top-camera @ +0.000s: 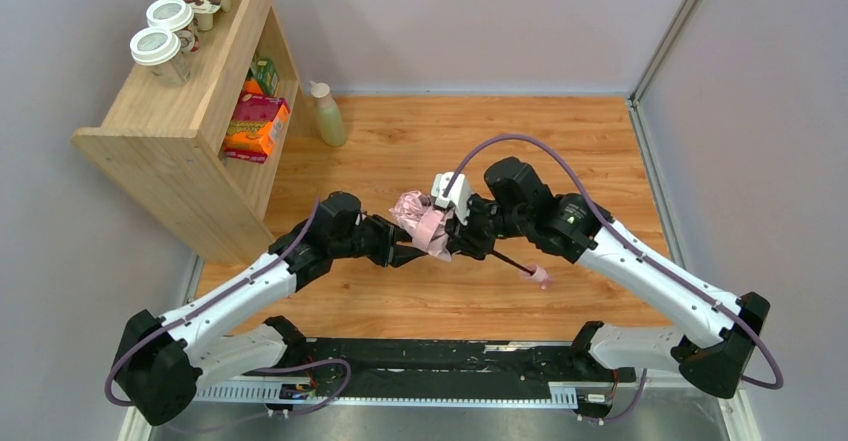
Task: Put away the umbrella
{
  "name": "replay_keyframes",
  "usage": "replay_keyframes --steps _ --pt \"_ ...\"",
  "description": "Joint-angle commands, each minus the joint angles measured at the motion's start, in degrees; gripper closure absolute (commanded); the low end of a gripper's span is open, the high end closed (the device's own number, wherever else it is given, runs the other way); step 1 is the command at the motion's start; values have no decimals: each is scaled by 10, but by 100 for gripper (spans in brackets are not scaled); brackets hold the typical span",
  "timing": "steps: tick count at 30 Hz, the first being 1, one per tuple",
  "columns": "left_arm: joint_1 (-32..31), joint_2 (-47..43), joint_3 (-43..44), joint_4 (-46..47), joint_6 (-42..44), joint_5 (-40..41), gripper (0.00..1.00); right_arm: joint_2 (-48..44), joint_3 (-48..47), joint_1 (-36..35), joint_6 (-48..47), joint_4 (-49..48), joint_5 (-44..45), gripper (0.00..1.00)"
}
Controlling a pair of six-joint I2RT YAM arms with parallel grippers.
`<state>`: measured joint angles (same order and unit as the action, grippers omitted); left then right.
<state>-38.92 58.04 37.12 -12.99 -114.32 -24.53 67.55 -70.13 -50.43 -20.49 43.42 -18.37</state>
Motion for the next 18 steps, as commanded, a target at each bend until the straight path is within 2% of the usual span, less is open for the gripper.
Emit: replay_keyframes --steps 1,2,7,12,15,16,18 --pt "2 -21 -29 45 -161 12 70 -15 -13 -5 -1 -50 -2 100" --pt "2 -21 -33 52 -162 15 72 -19 -11 -5 4 -51 -14 100" --pt "2 0 -46 102 -156 3 71 -29 -21 -9 33 -60 -66 100" --pt "2 29 -27 125 -136 -12 69 -30 -28 -24 38 -57 -61 100" --pt "2 28 -34 146 -130 -6 81 -29 -30 -28 40 -55 -58 100" --pt "2 26 -37 145 -129 -5 90 -29 -29 -29 41 -53 -58 100" --pt "2 21 -42 148 -108 0 100 -30 -33 -30 46 -47 -59 100"
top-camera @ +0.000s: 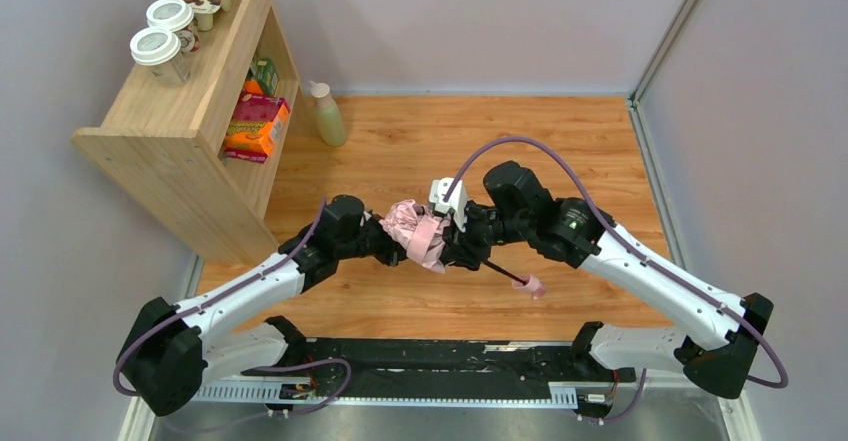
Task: Put away the umbrella
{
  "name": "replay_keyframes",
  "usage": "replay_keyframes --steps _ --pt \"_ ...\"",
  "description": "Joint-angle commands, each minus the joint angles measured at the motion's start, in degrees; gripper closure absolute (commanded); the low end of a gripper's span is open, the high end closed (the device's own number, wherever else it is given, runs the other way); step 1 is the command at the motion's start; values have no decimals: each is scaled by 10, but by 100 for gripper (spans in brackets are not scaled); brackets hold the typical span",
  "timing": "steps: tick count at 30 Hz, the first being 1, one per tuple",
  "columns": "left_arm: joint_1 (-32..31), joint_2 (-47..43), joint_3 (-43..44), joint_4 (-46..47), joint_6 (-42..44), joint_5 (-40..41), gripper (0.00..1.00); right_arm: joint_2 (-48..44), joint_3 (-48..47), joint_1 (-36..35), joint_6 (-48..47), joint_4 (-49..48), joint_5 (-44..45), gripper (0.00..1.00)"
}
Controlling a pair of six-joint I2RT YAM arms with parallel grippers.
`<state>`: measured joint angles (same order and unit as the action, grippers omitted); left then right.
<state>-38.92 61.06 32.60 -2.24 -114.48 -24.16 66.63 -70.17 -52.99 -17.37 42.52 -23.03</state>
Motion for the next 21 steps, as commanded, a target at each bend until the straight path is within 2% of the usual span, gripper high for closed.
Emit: replay_keyframes --steps 1,3,5,6,7,8,10,12,15,17,18,19,20,21 --pt "2 -15 1 46 -92 16 100 -22 -35 -5 16 -30 -17 100" --pt "2 -25 -2 53 -19 53 100 -25 -40 -5 25 -10 -39 100" --pt "9 -28 1 65 90 97 100 -27 -40 -5 32 18 -85 100" --pt "13 -26 4 92 181 108 100 -27 -37 -6 36 32 -108 100" --pt "19 -19 6 129 223 124 100 -25 -32 -6 40 44 -133 100" --pt "23 -14 18 144 318 120 100 -21 -26 -5 52 46 -154 100" --pt "30 1 34 206 416 100 100 -5 -23 -5 73 57 -212 100" --pt "30 20 63 217 458 65 100 5 -17 -5 89 59 -258 100" --pt "30 42 63 328 498 -9 100 17 -7 -5 125 38 -325 100" --pt "31 36 65 323 551 -45 100 33 0 -4 146 33 -362 100" --pt "31 28 80 302 622 -63 100 43 6 -2 156 31 -375 100" --pt "31 4 90 247 656 -64 100 54 13 1 160 34 -394 100" --pt "31 -25 88 233 715 -62 100 62 23 5 164 34 -416 100" --pt "30 -46 84 231 738 -62 100 69 31 7 167 37 -421 100"
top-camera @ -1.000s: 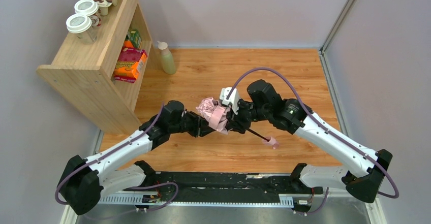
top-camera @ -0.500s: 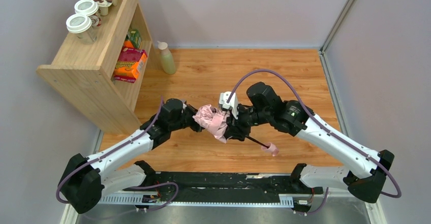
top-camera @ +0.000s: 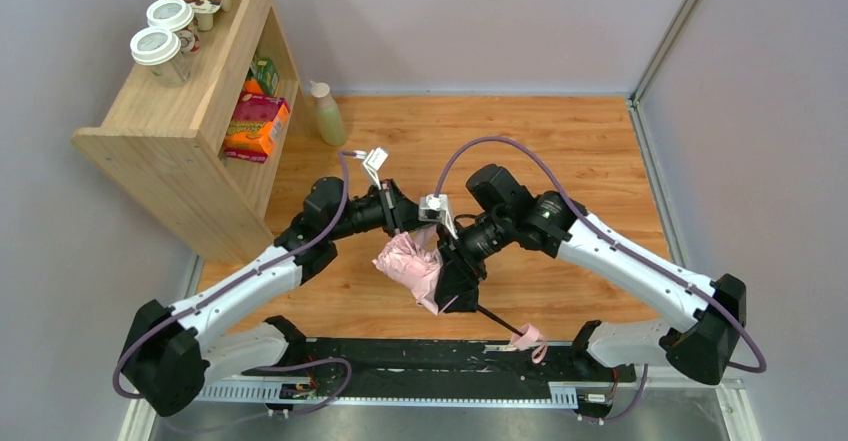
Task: Put away the umbrella
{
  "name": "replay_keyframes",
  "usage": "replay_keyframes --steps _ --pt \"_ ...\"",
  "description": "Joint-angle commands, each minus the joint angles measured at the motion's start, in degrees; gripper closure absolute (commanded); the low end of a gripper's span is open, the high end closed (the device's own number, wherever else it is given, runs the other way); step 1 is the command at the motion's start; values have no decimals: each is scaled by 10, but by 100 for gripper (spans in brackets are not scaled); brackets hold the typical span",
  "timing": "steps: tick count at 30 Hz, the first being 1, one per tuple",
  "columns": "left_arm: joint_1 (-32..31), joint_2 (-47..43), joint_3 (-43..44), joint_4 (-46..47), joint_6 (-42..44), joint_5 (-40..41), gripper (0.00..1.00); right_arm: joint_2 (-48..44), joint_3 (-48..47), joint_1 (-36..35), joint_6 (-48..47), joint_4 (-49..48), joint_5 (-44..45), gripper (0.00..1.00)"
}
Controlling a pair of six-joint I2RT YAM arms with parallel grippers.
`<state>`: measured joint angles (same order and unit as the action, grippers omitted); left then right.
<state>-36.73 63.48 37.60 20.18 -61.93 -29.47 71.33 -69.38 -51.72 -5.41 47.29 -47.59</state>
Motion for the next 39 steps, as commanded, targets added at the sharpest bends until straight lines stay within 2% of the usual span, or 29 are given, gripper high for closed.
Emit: replay_keyframes --steps 1,4,7,11,14,16,19,22,25,27,29,31,33,36,39 --pt "7 -110 15 8 255 5 100 27 31 -2 51 -12 -189 100" --pt "-2 -157 18 -64 355 2 100 32 50 15 104 -44 -218 100" --pt "-27 -226 -21 -20 362 20 100 49 60 37 117 -43 -223 100" --pt "-84 -202 19 -83 432 1 100 94 28 44 100 -17 -218 100" --pt "-100 -210 0 -49 448 -12 100 127 3 61 108 -8 -207 100" --pt "-100 -224 -3 -59 468 -22 100 145 -3 99 81 28 -204 100" --pt "-109 -245 -4 -86 498 -54 100 155 -1 138 100 5 -201 100" --pt "-113 -251 -10 -97 521 -60 100 180 7 146 115 -26 -194 100" --pt "-116 -225 -24 -59 513 -60 100 221 -12 150 94 -12 -144 100" --pt "-121 -216 -64 -12 495 -31 100 237 -7 158 97 -37 -140 100" --pt "-123 -211 -95 40 487 5 100 255 -1 164 77 -36 -78 100" --pt "-125 -199 -119 63 505 36 100 288 4 174 58 -36 -48 100" --pt "-128 -185 -160 125 509 83 100 323 3 184 58 -57 -16 100" --pt "-128 -124 -204 213 516 108 100 370 -10 193 58 -88 27 100" --pt "-127 -63 -237 280 524 121 100 407 -18 207 58 -113 24 100"
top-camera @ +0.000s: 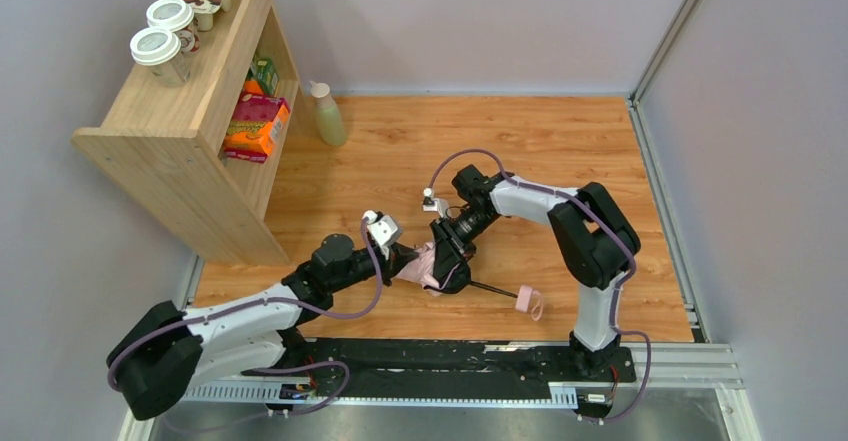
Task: Put away the umbrella
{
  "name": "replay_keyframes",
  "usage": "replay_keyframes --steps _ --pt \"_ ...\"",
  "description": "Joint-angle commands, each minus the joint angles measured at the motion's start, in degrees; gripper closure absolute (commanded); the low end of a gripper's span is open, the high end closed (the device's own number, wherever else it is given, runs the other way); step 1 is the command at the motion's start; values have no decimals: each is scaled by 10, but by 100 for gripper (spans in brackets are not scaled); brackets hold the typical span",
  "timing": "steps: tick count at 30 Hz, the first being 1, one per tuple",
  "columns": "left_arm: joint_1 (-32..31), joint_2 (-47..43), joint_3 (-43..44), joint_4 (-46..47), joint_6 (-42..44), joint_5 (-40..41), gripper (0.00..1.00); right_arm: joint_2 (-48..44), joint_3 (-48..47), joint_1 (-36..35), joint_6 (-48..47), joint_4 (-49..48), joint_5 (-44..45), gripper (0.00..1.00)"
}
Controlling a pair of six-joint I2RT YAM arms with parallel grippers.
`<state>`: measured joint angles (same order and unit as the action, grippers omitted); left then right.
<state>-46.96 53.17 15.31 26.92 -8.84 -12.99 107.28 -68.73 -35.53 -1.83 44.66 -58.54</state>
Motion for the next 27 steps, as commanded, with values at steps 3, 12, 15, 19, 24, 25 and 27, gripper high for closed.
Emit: replay_keyframes --steps 3,12,15,19,24,25,27 --pt "-25 124 -32 298 -6 -12 100 73 -37 49 -11 -91 156 100" --pt "-25 250 -34 406 0 -29 100 125 -38 62 -29 -101 181 100" --pt "-25 225 -42 368 12 -26 100 124 -32 76 -24 -114 173 100" --pt "-24 190 -44 290 11 -26 100 129 -47 92 -35 -100 164 100" --pt "-25 189 -28 250 -1 -51 100 137 -67 95 -49 -75 168 100" --pt "-23 190 -25 240 -4 -59 100 138 -70 96 -48 -71 168 100" --pt "-24 202 -25 248 -8 -67 100 142 -81 97 -49 -64 164 100"
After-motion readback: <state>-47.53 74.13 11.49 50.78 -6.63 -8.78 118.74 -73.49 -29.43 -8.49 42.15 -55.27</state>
